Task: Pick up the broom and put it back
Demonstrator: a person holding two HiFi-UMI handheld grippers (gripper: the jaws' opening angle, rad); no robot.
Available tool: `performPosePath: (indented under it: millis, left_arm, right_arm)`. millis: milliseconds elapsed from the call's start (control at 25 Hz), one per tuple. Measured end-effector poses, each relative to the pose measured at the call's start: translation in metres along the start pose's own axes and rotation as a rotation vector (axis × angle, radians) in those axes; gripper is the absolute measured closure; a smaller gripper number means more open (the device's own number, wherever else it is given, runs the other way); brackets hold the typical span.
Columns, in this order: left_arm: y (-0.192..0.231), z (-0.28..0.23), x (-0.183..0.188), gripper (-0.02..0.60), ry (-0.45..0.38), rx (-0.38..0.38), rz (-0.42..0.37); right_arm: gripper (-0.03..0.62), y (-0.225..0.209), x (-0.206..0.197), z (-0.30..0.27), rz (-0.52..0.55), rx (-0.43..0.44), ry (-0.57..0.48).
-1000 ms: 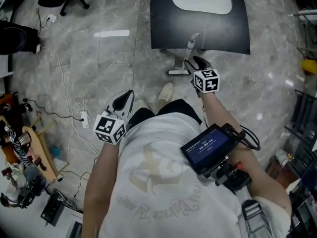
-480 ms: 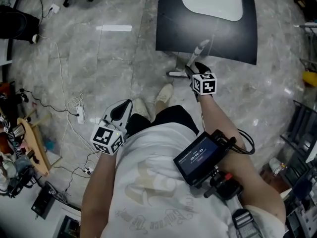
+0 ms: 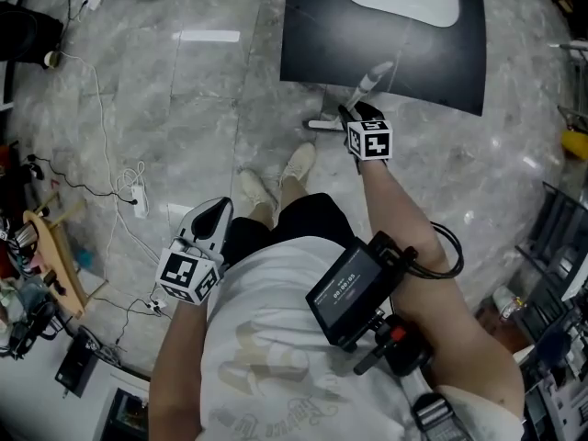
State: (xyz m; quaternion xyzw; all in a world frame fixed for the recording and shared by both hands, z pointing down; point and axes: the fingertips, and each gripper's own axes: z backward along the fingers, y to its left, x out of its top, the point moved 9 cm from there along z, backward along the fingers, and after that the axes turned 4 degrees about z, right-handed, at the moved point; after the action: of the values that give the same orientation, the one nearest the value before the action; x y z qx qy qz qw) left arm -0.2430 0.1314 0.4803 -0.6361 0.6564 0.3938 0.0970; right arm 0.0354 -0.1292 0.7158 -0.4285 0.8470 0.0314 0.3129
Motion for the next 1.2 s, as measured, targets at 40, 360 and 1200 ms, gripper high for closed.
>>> performPosePath:
  millis: [40, 360, 1200]
  left_arm:
    - [-0.001, 0.001, -0.002, 0.569, 0.005, -0.001, -0.003]
    - [0.004, -0.004, -0.002, 0.569, 0.019, -0.010, -0.028]
    - [0.010, 0.009, 0.001, 0.569, 0.005, -0.143, -0.132]
  right_arm:
    - [0.448, 0.000, 0.001, 0.000, 0.007, -0.006, -0.004]
    - [0.488, -0.004, -0.008, 0.002, 0.070, -0.056, 0.019]
    - [0.497, 0.020, -0.076, 0.092, -0.044, -0.195, -0.026]
